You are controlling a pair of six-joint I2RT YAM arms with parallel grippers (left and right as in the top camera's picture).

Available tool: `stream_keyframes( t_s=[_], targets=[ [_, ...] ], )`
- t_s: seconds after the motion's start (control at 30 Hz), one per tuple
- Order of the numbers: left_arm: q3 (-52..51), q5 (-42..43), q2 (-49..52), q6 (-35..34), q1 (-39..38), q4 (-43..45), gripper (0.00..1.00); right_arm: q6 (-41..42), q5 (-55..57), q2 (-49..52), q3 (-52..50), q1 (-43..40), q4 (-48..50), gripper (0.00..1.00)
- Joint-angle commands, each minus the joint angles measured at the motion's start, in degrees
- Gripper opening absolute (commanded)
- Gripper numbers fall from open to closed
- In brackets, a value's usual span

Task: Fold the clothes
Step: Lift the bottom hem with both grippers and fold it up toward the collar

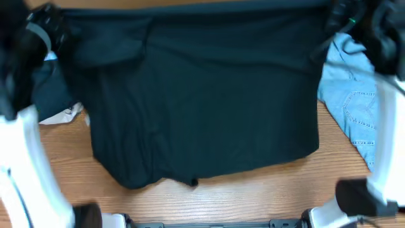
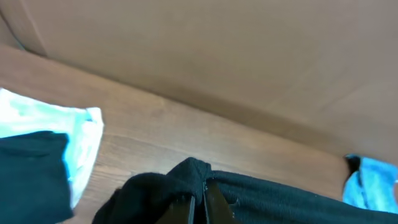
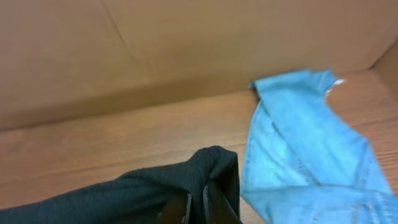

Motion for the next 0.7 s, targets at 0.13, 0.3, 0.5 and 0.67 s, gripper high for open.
stream_keyframes(
  t_s=[0.13, 0.3, 0.5, 0.67],
  targets=[
    [-0.2, 0.7, 14.2, 0.7, 0.5, 22.6, 0.04, 0.1, 4.1, 11.6, -0.2, -1.0, 17.2, 0.04],
    [2.5, 2.7, 14.6, -3.7, 0.6, 36.4, 0.04, 0.1, 4.4, 10.9, 2.9, -1.0, 23.8, 0.04],
    [12.6, 2.7, 14.6, 0.9, 0.6, 31.8, 0.04, -0.2, 4.4, 10.5, 9.9, -2.1, 20.2, 0.04],
    [14.6, 2.6, 14.6, 2.6, -0.4, 16.0, 0.04, -0.2, 4.3, 11.0, 9.1, -2.6, 10.1, 0.04]
  ],
)
